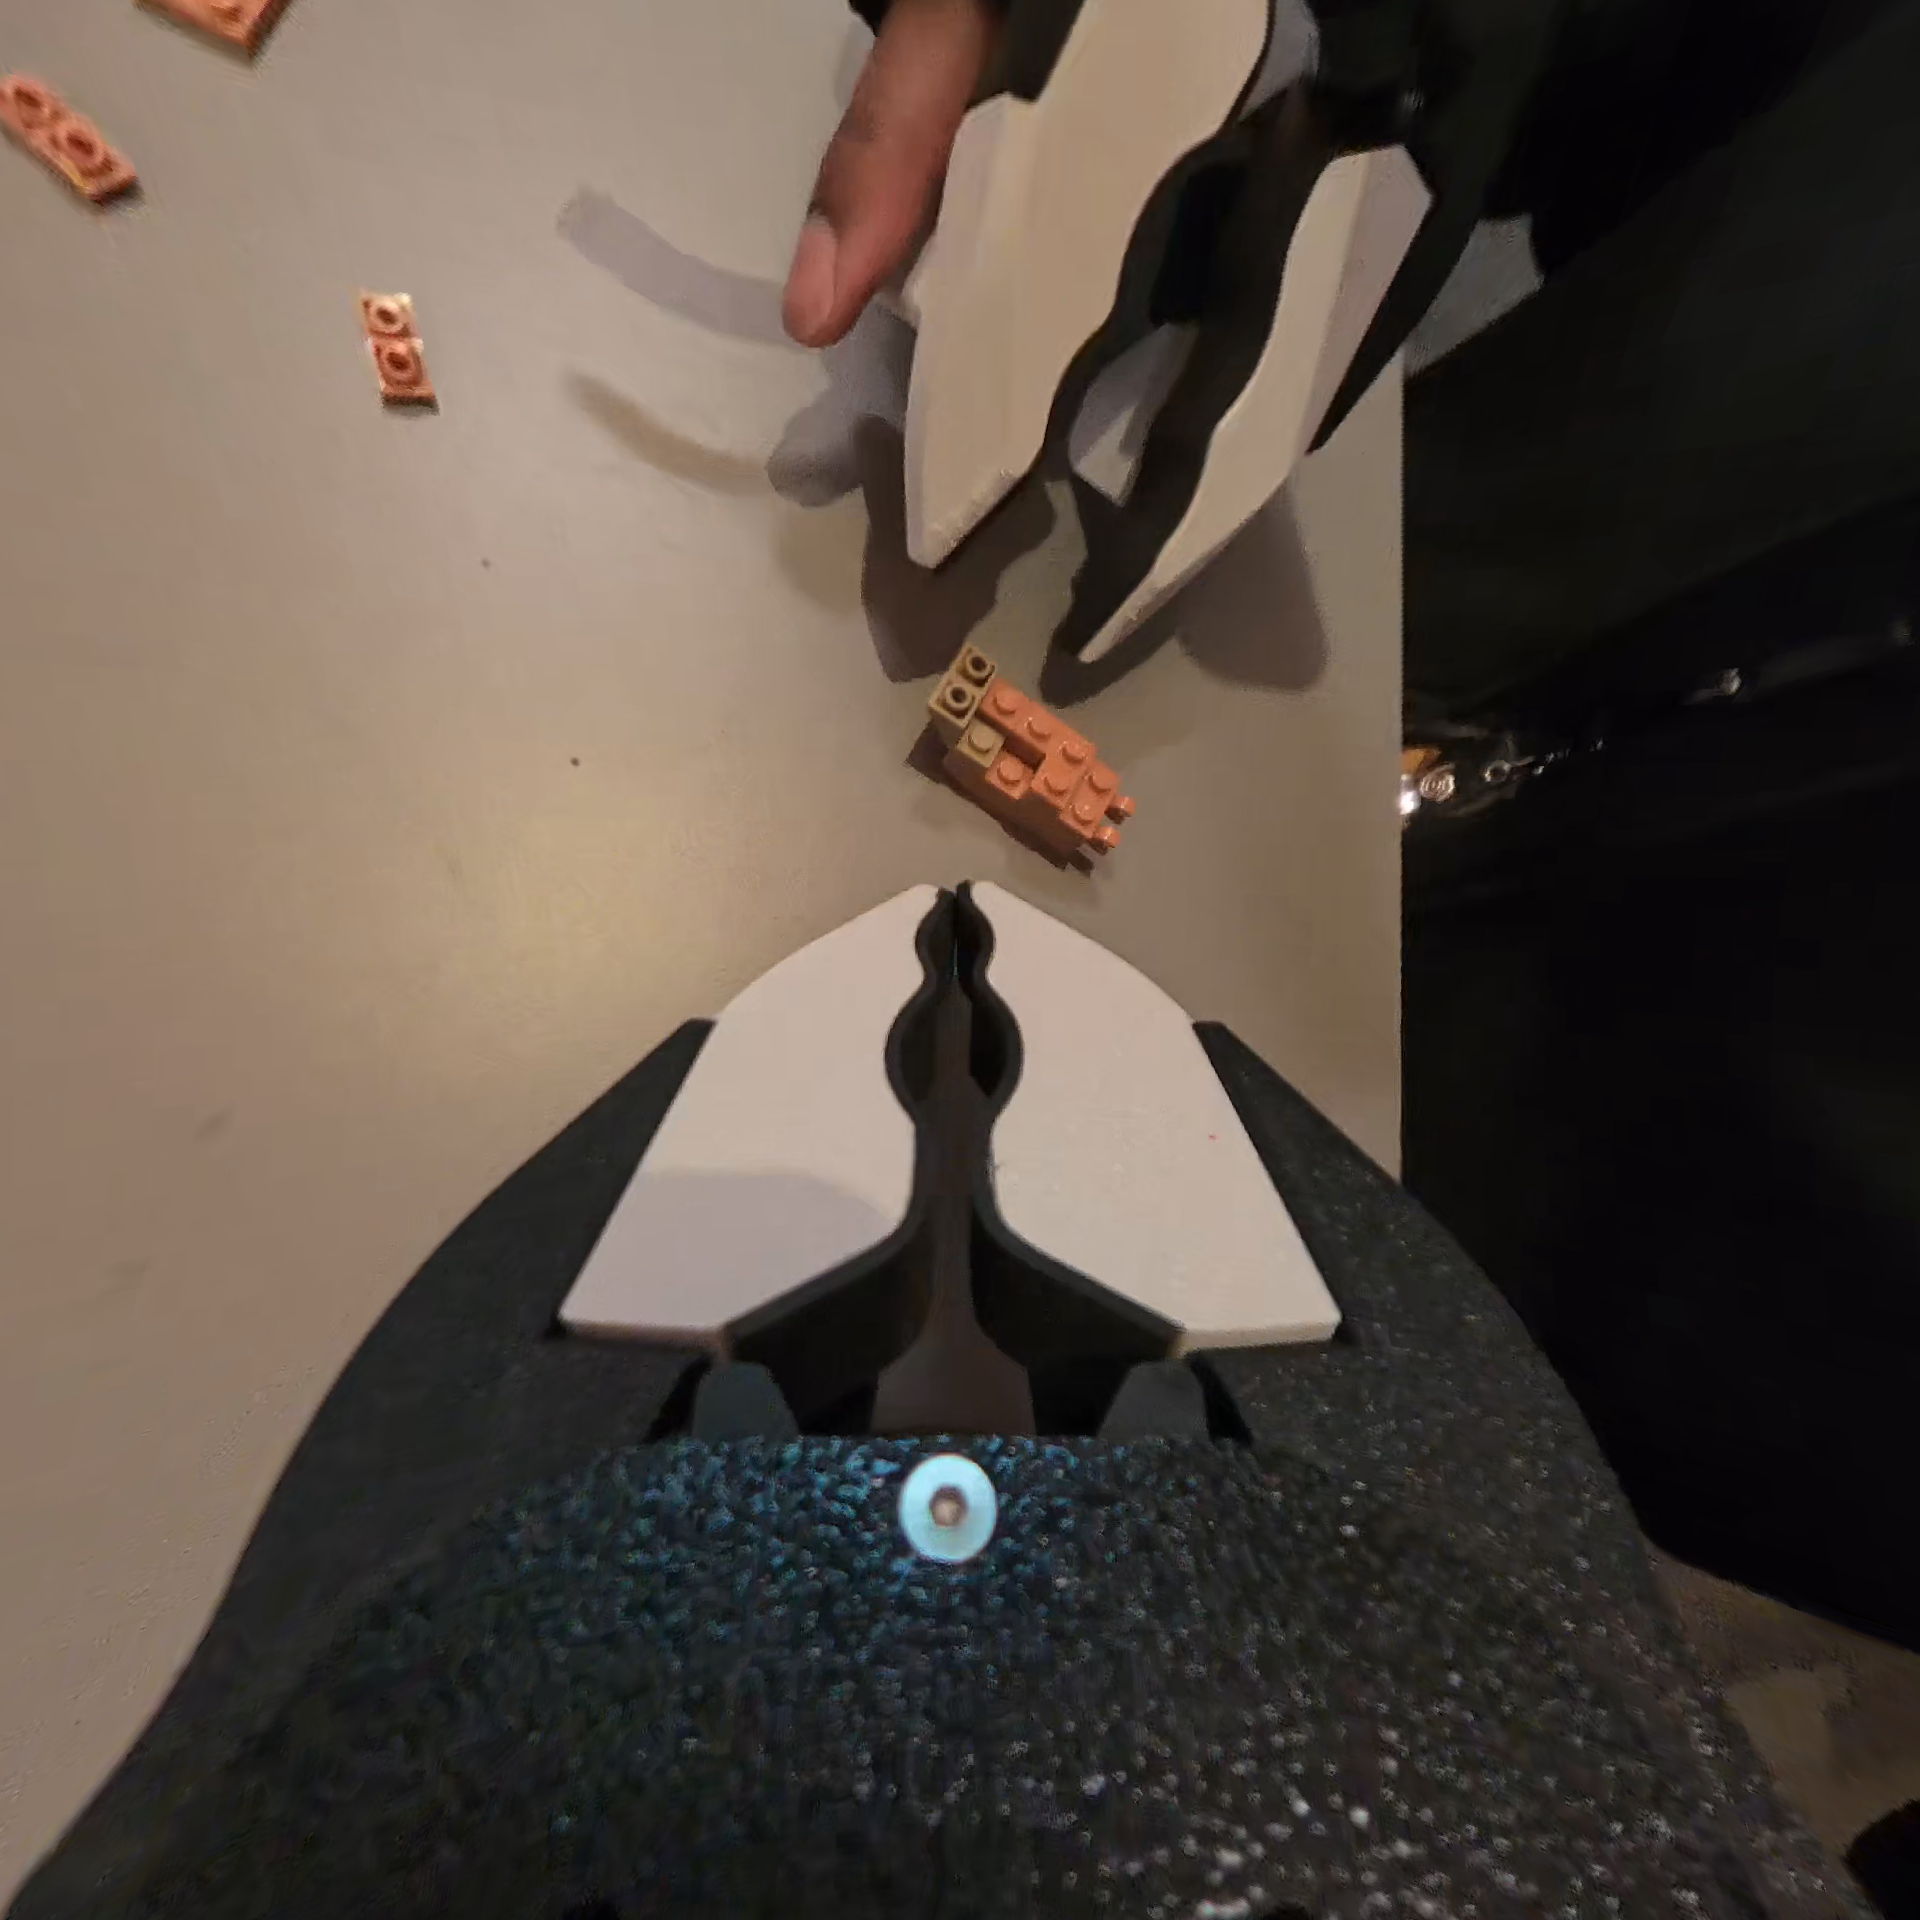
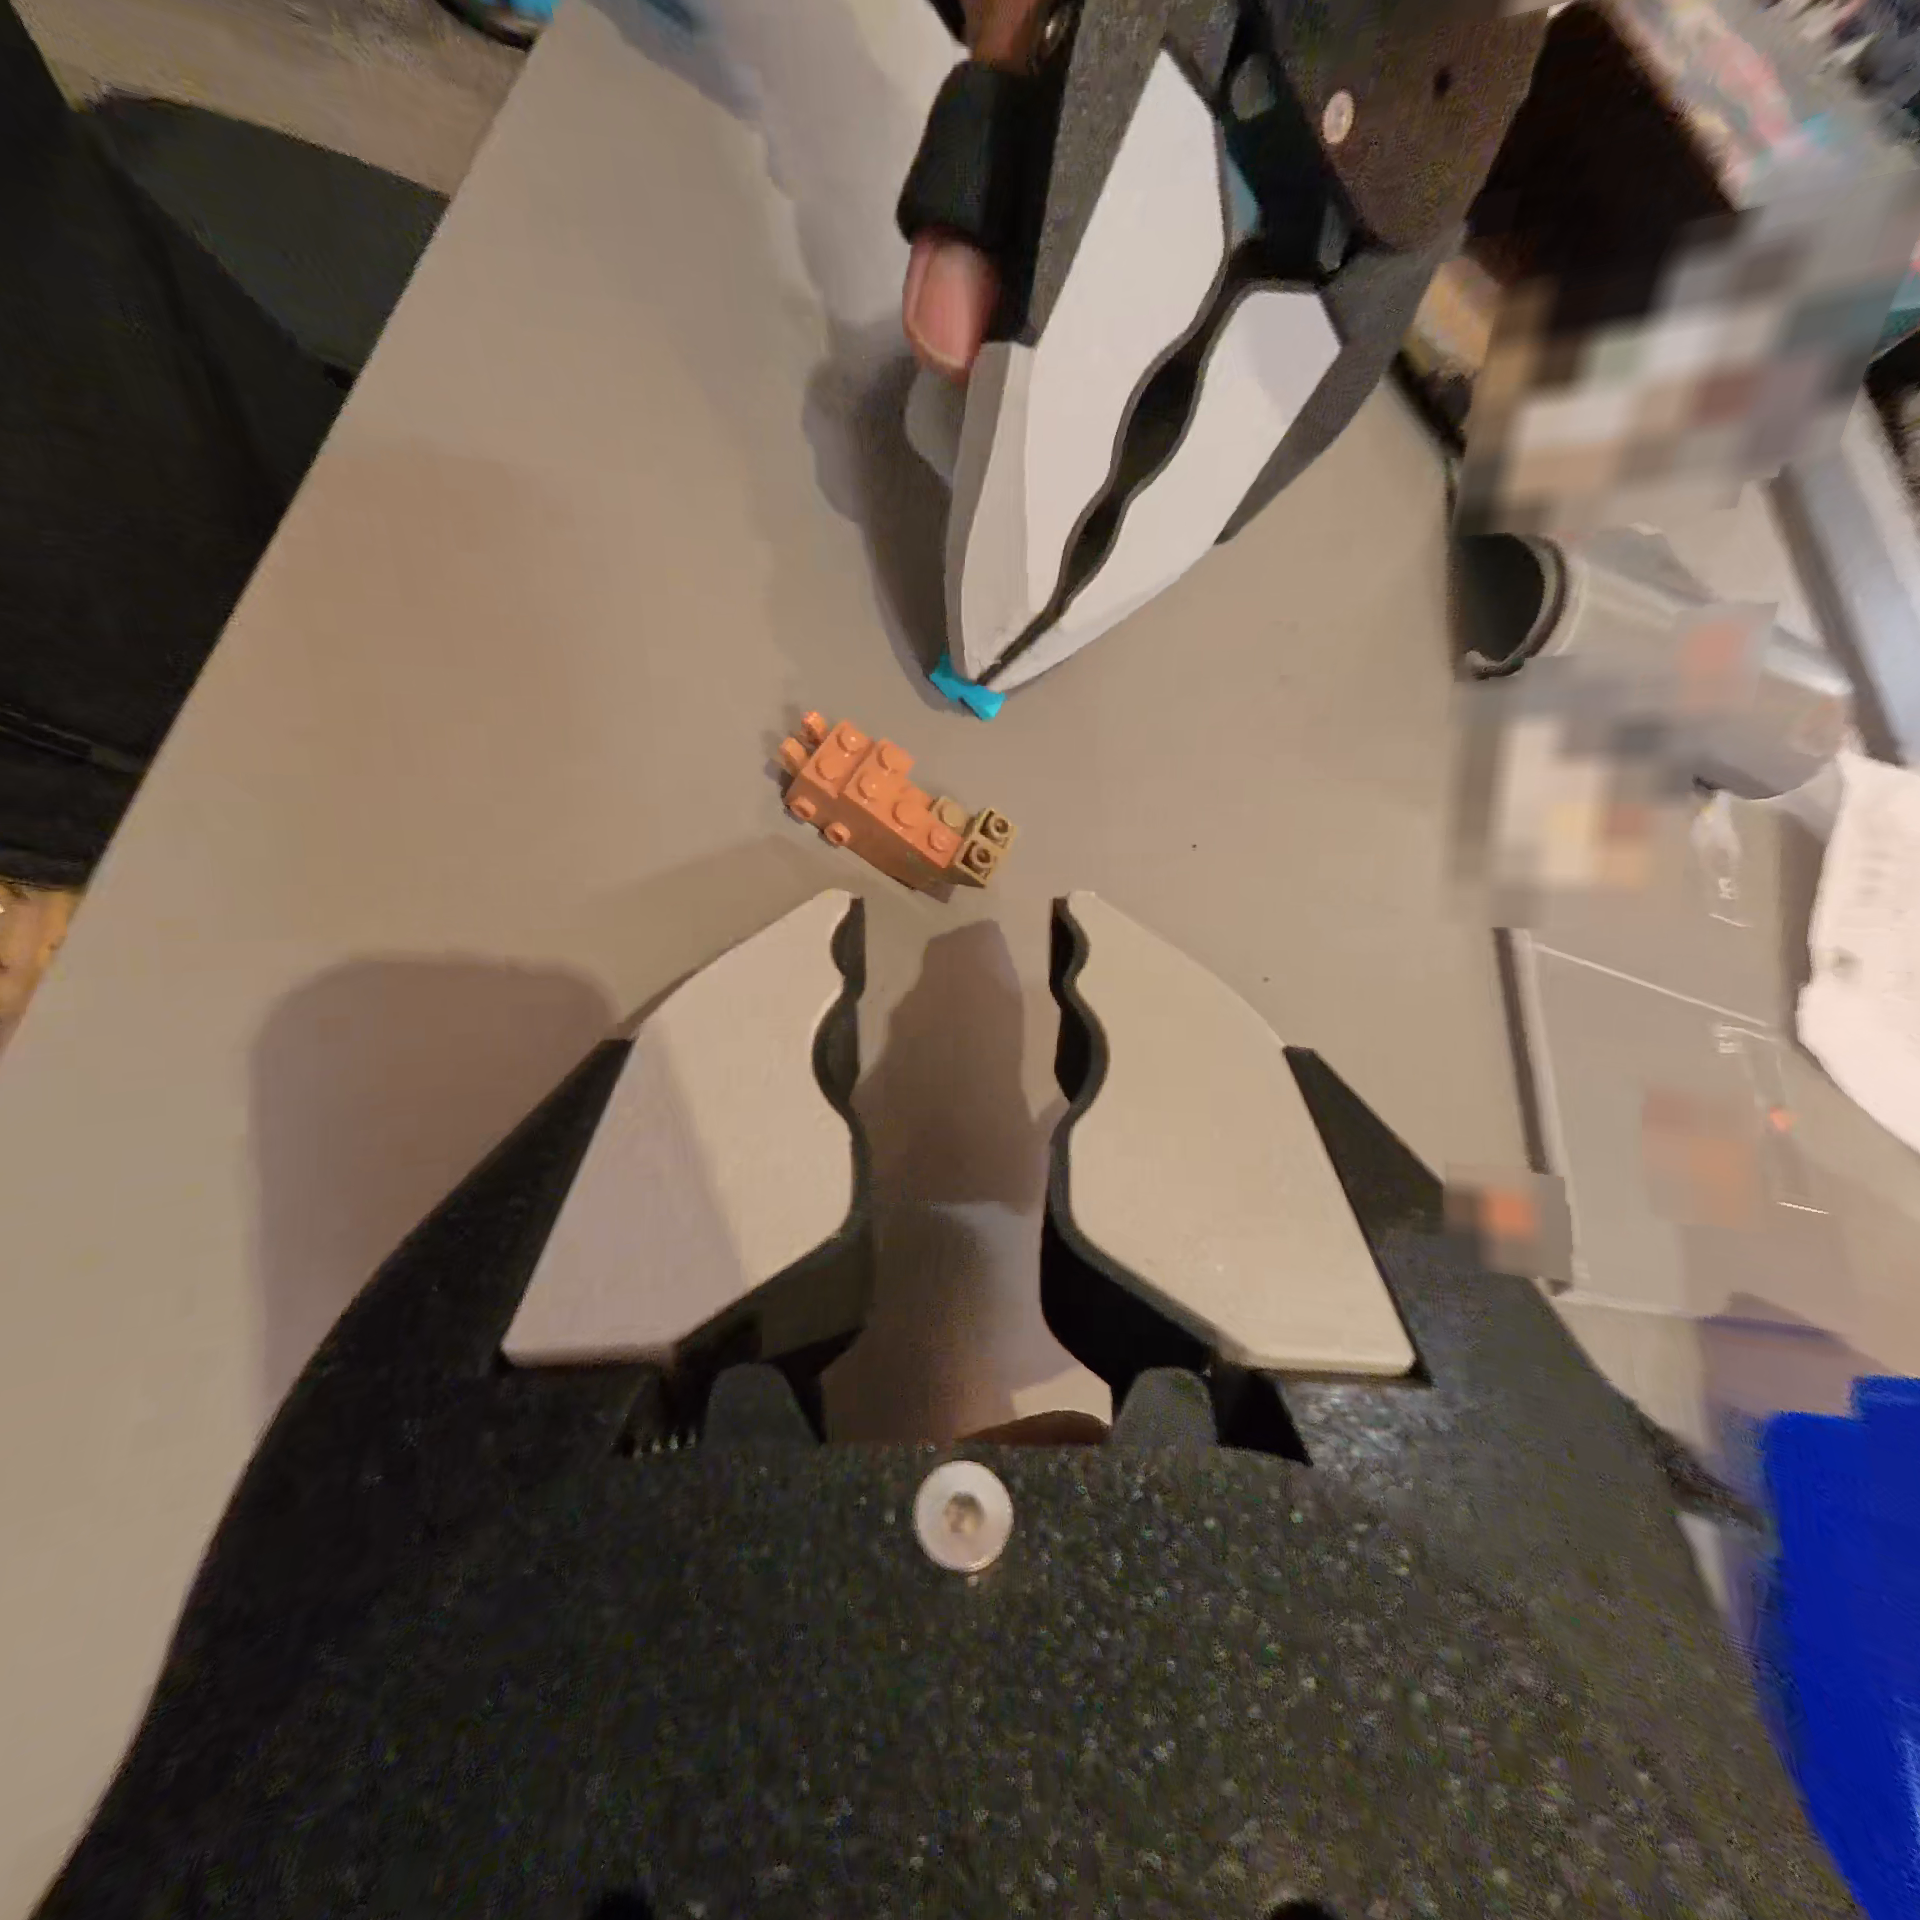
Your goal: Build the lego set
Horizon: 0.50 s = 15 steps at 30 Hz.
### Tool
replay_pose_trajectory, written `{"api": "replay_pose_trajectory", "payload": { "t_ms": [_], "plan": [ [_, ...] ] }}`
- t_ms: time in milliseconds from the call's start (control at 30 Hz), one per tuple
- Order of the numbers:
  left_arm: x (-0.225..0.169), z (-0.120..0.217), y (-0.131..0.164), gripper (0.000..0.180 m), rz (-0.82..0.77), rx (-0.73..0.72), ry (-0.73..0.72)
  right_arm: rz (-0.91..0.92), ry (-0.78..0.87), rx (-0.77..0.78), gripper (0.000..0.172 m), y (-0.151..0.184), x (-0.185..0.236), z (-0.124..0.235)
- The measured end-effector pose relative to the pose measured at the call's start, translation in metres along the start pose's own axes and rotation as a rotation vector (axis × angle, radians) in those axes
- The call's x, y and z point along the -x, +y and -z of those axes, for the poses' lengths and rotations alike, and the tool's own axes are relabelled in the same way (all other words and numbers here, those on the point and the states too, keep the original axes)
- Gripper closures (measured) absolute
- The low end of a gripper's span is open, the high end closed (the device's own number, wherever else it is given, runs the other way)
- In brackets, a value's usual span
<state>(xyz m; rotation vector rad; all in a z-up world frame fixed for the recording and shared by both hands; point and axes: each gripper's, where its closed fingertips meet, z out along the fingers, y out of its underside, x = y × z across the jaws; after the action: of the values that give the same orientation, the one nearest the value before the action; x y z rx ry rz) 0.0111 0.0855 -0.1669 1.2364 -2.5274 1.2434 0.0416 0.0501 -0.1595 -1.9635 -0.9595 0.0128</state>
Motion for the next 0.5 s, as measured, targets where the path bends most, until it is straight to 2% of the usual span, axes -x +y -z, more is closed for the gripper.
{"api": "replay_pose_trajectory", "payload": {
  "t_ms": [67,233,400,500],
  "plan": [
    [0.002,0.0,0.003,0.18,0.037,-0.024,-0.002,-0.02,-0.056,0.001,0.128,0.0,0.002,-0.001],
    [0.01,0.009,0.003,0.175,0.145,-0.082,-0.115,-0.009,-0.12,-0.008,0.121,-0.001,0.003,-0.005],
    [0.011,0.007,0.014,0.154,0.126,-0.024,-0.335,0.04,-0.203,-0.032,0.121,-0.005,0.007,-0.009],
    [0.011,0.005,0.015,0.151,0.093,0.01,-0.426,0.061,-0.263,-0.037,0.121,-0.007,0.006,-0.015]
  ]
}}
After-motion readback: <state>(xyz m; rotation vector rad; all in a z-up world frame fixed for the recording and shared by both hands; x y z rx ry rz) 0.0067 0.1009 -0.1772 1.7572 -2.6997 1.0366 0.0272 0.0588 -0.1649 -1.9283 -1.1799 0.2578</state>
